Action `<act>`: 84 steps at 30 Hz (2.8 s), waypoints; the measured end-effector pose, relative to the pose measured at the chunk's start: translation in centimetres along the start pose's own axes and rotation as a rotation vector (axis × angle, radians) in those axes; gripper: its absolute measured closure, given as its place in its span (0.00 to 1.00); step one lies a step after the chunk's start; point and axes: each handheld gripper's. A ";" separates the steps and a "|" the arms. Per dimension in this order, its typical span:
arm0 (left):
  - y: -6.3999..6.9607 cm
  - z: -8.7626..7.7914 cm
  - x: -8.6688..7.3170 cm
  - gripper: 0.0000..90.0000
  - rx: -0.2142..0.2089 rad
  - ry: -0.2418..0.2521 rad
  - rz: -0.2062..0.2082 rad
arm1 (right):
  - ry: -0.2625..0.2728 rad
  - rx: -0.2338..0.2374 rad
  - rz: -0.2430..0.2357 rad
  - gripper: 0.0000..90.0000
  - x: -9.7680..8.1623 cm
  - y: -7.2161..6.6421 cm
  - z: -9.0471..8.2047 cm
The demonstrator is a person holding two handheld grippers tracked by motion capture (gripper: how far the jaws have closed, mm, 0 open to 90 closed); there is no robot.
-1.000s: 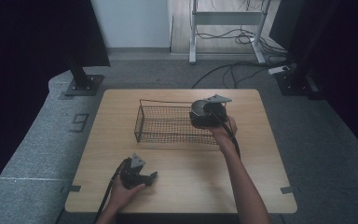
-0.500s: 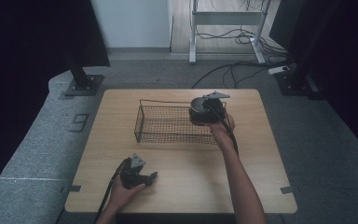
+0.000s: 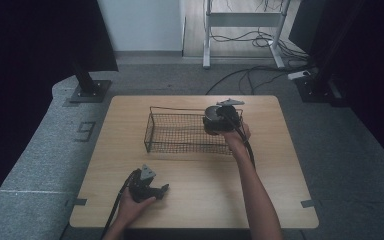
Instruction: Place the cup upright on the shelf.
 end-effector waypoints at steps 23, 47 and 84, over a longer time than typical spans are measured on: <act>0.0 0.0 0.0 0.18 0.000 0.000 0.000 | -0.090 -0.043 0.003 0.20 -3.0 0.4 2.3; 0.0 0.0 0.0 0.18 0.000 0.000 0.000 | -0.197 -0.081 -0.016 0.20 -4.4 0.5 3.8; 0.0 0.0 0.0 0.18 0.000 0.000 0.000 | -0.220 -0.117 -0.037 0.06 -3.9 1.0 2.7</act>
Point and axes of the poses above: each handheld gripper's, and its own axes: z roughly forward along the jaws, x roughly out of its top, y roughly to its right, and after that the axes turned 15 degrees about y, right-handed
